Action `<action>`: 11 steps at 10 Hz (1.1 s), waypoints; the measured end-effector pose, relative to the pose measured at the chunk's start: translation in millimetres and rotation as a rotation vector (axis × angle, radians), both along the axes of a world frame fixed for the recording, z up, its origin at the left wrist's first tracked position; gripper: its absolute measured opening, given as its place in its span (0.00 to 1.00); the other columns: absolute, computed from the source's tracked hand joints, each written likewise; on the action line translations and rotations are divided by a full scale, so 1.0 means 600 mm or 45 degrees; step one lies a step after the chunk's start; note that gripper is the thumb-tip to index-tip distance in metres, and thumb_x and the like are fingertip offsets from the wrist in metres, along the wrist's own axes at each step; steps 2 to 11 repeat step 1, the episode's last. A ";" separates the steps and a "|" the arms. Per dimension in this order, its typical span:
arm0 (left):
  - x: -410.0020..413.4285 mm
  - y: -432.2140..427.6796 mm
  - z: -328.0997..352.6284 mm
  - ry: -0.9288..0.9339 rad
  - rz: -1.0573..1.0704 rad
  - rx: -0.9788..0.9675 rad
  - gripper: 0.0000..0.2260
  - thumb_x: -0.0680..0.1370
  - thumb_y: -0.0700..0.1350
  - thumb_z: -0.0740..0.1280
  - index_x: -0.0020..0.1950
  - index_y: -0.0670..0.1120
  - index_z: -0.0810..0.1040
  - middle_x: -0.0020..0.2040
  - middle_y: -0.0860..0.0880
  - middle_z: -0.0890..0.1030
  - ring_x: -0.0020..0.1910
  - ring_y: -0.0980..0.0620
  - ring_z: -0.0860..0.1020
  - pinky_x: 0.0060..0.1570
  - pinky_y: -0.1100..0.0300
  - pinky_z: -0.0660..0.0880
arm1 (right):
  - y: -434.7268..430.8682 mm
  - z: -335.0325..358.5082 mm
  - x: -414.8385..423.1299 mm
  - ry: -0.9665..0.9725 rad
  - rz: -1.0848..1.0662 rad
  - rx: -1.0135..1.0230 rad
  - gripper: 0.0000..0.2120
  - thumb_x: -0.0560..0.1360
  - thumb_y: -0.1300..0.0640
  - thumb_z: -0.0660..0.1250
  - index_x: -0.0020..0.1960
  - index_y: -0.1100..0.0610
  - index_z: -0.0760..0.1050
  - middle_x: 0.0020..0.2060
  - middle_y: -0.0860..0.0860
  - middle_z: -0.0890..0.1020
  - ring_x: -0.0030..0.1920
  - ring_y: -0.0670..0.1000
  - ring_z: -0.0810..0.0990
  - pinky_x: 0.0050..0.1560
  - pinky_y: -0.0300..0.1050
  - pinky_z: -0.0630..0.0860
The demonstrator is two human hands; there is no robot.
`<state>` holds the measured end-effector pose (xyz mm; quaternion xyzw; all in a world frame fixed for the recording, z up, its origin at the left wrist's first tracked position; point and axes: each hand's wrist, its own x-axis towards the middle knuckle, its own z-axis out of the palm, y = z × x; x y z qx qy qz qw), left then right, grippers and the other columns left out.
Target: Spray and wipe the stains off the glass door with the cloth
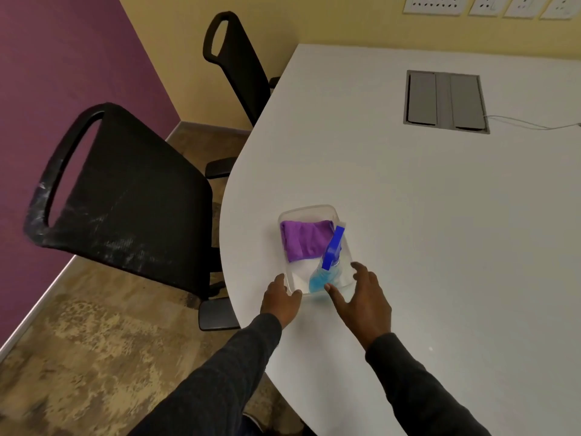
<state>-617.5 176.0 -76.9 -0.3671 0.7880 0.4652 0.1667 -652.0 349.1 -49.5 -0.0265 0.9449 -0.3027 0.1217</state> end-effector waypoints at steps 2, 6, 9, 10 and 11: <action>0.021 -0.001 -0.002 0.012 0.025 -0.016 0.27 0.81 0.49 0.65 0.77 0.48 0.61 0.73 0.45 0.70 0.70 0.45 0.71 0.68 0.53 0.71 | 0.021 -0.019 0.034 -0.003 0.054 -0.002 0.33 0.75 0.36 0.68 0.74 0.50 0.66 0.66 0.50 0.77 0.60 0.50 0.80 0.55 0.45 0.80; 0.021 -0.001 -0.002 0.012 0.025 -0.016 0.27 0.81 0.49 0.65 0.77 0.48 0.61 0.73 0.45 0.70 0.70 0.45 0.71 0.68 0.53 0.71 | 0.021 -0.019 0.034 -0.003 0.054 -0.002 0.33 0.75 0.36 0.68 0.74 0.50 0.66 0.66 0.50 0.77 0.60 0.50 0.80 0.55 0.45 0.80; 0.021 -0.001 -0.002 0.012 0.025 -0.016 0.27 0.81 0.49 0.65 0.77 0.48 0.61 0.73 0.45 0.70 0.70 0.45 0.71 0.68 0.53 0.71 | 0.021 -0.019 0.034 -0.003 0.054 -0.002 0.33 0.75 0.36 0.68 0.74 0.50 0.66 0.66 0.50 0.77 0.60 0.50 0.80 0.55 0.45 0.80; 0.021 -0.001 -0.002 0.012 0.025 -0.016 0.27 0.81 0.49 0.65 0.77 0.48 0.61 0.73 0.45 0.70 0.70 0.45 0.71 0.68 0.53 0.71 | 0.021 -0.019 0.034 -0.003 0.054 -0.002 0.33 0.75 0.36 0.68 0.74 0.50 0.66 0.66 0.50 0.77 0.60 0.50 0.80 0.55 0.45 0.80; 0.021 -0.001 -0.002 0.012 0.025 -0.016 0.27 0.81 0.49 0.65 0.77 0.48 0.61 0.73 0.45 0.70 0.70 0.45 0.71 0.68 0.53 0.71 | 0.021 -0.019 0.034 -0.003 0.054 -0.002 0.33 0.75 0.36 0.68 0.74 0.50 0.66 0.66 0.50 0.77 0.60 0.50 0.80 0.55 0.45 0.80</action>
